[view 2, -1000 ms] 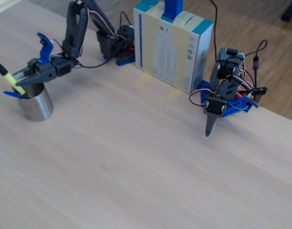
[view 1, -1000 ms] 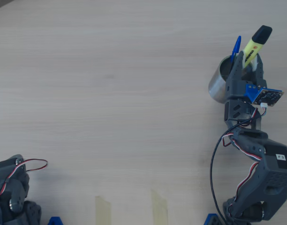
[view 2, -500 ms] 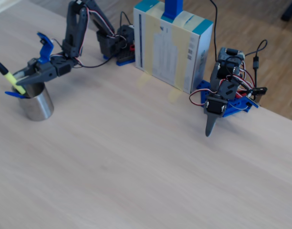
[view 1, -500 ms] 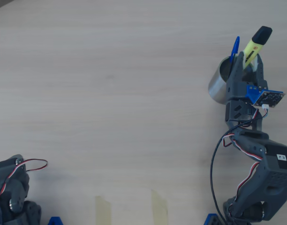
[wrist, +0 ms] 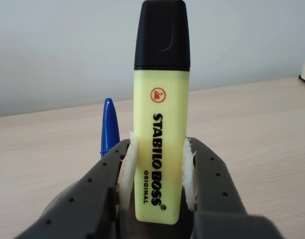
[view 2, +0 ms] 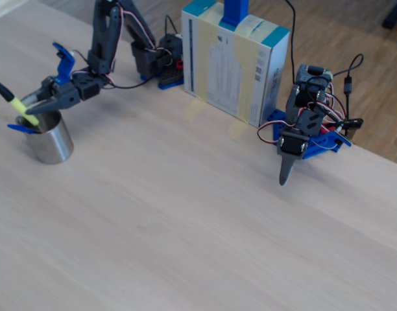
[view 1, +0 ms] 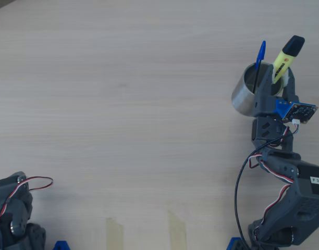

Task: Grab the yellow pen and put it in the silver cup.

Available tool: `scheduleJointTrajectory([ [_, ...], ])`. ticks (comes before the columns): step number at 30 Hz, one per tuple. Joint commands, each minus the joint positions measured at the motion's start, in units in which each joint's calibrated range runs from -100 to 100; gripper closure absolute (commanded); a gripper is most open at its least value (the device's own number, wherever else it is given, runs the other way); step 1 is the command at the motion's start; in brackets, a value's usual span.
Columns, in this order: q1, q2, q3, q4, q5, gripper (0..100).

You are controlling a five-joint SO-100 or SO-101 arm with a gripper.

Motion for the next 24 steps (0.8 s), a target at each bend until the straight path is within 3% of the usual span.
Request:
scheduleJointTrajectory([
  [1,-0.3,-3.3,-0.1,0.2,1.0,90],
  [24,-1.8,-3.3,1.8,0.2,2.2,90],
])
